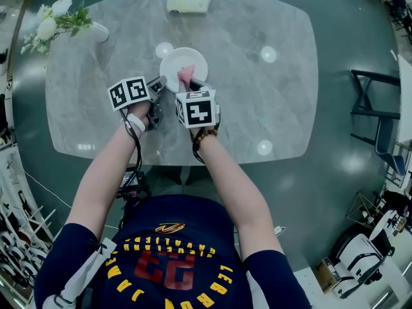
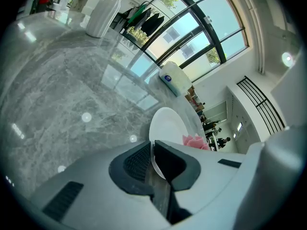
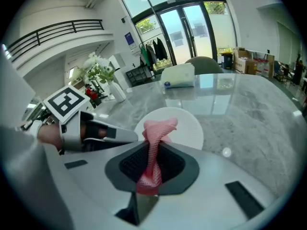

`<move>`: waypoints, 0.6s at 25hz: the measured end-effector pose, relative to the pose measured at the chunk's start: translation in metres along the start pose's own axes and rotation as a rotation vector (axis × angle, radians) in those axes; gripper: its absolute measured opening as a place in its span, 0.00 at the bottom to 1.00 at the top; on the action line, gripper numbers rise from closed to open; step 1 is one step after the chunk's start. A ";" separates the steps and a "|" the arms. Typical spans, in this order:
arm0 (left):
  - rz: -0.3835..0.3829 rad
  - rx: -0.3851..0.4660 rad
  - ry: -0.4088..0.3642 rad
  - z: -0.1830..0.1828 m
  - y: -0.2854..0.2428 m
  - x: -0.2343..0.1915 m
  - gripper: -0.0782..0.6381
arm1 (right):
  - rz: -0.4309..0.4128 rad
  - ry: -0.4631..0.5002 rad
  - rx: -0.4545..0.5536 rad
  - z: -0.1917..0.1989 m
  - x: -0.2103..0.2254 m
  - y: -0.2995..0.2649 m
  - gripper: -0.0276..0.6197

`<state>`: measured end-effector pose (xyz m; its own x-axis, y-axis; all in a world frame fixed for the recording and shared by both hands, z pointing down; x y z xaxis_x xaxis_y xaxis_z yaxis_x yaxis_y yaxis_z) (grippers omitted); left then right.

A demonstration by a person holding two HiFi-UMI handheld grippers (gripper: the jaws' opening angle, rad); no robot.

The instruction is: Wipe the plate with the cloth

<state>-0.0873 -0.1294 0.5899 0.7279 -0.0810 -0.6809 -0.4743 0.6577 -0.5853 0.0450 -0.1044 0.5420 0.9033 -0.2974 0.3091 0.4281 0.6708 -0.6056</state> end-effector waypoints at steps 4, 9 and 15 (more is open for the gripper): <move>0.000 -0.001 0.004 -0.001 -0.001 -0.004 0.15 | -0.054 0.032 -0.062 0.017 -0.032 -0.016 0.10; 0.004 -0.006 -0.002 -0.002 -0.001 -0.006 0.15 | -0.096 0.051 -0.057 0.026 -0.044 -0.031 0.10; -0.001 -0.013 -0.021 -0.002 -0.001 -0.006 0.15 | -0.038 0.071 -0.100 0.030 -0.017 -0.018 0.10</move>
<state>-0.0917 -0.1308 0.5936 0.7385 -0.0663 -0.6710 -0.4797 0.6478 -0.5919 0.0212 -0.0908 0.5695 0.8846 -0.3711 0.2825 0.4593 0.5880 -0.6658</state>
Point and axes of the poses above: the fingertips, and each gripper's own axes: y backward along the fingers, x to its right, z out of its underside, the point moved 5 cm from there along y, backward along the fingers, and after that the axes turned 15 degrees about x, right-handed, at the moved point
